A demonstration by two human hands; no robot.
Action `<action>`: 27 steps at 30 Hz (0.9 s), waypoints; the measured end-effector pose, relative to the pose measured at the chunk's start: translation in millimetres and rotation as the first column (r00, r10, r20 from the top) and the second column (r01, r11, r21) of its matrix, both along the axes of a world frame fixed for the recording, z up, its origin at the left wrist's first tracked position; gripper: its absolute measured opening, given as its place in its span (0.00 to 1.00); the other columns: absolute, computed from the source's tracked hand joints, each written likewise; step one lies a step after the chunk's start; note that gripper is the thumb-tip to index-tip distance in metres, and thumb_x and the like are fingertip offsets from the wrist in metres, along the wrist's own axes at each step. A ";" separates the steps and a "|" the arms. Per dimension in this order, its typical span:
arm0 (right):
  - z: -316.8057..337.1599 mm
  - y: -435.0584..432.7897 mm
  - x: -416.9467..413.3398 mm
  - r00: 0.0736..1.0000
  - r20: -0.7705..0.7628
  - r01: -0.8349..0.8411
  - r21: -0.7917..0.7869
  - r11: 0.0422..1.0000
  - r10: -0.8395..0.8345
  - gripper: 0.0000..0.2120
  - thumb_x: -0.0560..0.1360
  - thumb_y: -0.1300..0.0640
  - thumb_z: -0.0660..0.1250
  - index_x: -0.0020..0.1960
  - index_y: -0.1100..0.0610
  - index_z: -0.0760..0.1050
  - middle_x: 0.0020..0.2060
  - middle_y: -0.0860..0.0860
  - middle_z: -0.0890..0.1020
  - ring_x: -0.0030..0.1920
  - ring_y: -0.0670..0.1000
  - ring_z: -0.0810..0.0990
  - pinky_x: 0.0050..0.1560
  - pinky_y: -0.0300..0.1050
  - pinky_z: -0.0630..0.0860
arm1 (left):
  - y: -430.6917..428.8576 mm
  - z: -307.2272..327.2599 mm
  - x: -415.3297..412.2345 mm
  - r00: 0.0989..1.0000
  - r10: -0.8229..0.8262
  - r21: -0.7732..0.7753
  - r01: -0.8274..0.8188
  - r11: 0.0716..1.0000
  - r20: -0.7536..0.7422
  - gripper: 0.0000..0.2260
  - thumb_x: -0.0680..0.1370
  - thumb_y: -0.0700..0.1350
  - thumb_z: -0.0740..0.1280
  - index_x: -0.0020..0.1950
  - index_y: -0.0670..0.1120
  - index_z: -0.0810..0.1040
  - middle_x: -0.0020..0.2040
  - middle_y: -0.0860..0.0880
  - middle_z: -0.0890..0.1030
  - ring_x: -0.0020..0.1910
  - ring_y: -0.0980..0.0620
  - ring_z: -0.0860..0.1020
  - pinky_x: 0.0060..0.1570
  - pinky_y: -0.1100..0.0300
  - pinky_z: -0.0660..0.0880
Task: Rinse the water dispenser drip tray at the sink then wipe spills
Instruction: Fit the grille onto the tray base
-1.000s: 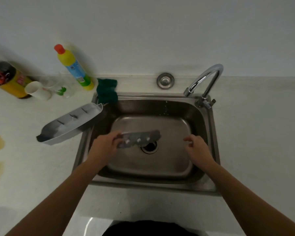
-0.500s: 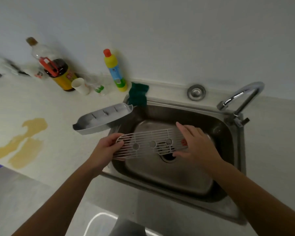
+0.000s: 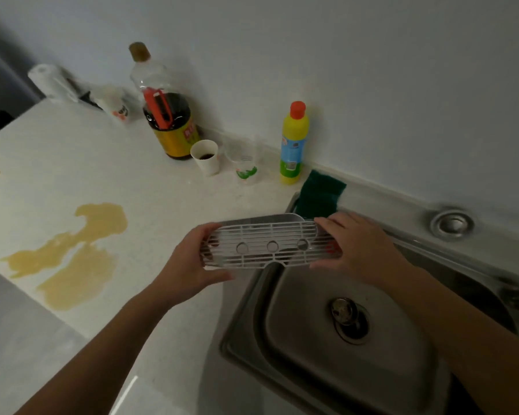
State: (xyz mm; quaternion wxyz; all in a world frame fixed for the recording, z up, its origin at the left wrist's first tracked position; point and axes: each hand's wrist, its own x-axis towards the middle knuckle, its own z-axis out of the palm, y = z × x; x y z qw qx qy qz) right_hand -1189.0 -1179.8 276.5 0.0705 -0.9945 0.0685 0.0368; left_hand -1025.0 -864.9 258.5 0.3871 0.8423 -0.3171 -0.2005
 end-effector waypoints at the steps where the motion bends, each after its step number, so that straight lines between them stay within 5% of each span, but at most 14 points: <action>1: -3.5 -0.1 12.9 1.000 -0.002 -0.015 -0.006 1.000 0.015 0.49 0.68 0.19 0.56 0.74 0.54 0.72 0.62 0.52 0.79 0.60 0.56 0.78 0.61 0.55 0.74 | 2.9 -6.4 9.1 0.996 -0.014 0.017 0.012 1.000 0.091 0.39 0.64 0.47 0.86 0.71 0.49 0.72 0.62 0.54 0.79 0.57 0.56 0.80 0.57 0.61 0.78; 6: -23.0 2.6 57.5 0.997 -0.039 -0.067 -0.023 0.997 0.066 0.45 0.68 0.24 0.65 0.74 0.55 0.72 0.65 0.53 0.78 0.60 0.56 0.76 0.59 0.55 0.74 | 14.3 -31.2 44.4 0.951 -0.035 0.156 -0.014 0.988 0.308 0.39 0.63 0.57 0.84 0.70 0.48 0.75 0.61 0.49 0.77 0.57 0.50 0.75 0.57 0.54 0.75; 14: -49.1 9.5 71.7 0.991 -0.135 -0.001 0.167 0.986 0.024 0.48 0.71 0.27 0.66 0.81 0.52 0.59 0.77 0.49 0.68 0.71 0.51 0.70 0.67 0.53 0.74 | 20.4 -56.5 59.0 0.972 -0.029 0.180 -0.013 0.984 0.233 0.41 0.64 0.58 0.83 0.74 0.50 0.73 0.66 0.51 0.75 0.60 0.54 0.74 0.61 0.53 0.78; 21: -60.7 10.3 69.1 0.992 -0.125 0.008 0.179 0.984 0.015 0.48 0.73 0.28 0.64 0.83 0.51 0.53 0.77 0.48 0.65 0.68 0.50 0.72 0.62 0.49 0.75 | 23.4 -68.7 53.9 0.977 0.027 0.175 -0.065 0.983 0.213 0.43 0.69 0.57 0.80 0.80 0.51 0.67 0.69 0.49 0.74 0.62 0.54 0.73 0.62 0.59 0.74; 27: -64.2 8.6 65.4 0.990 -0.128 -0.038 0.107 0.994 0.052 0.48 0.74 0.29 0.62 0.84 0.50 0.49 0.79 0.48 0.61 0.69 0.51 0.71 0.62 0.50 0.77 | 21.5 -64.3 53.8 0.979 -0.006 0.231 -0.042 0.972 0.205 0.43 0.69 0.59 0.79 0.81 0.51 0.66 0.70 0.49 0.73 0.65 0.50 0.74 0.65 0.54 0.76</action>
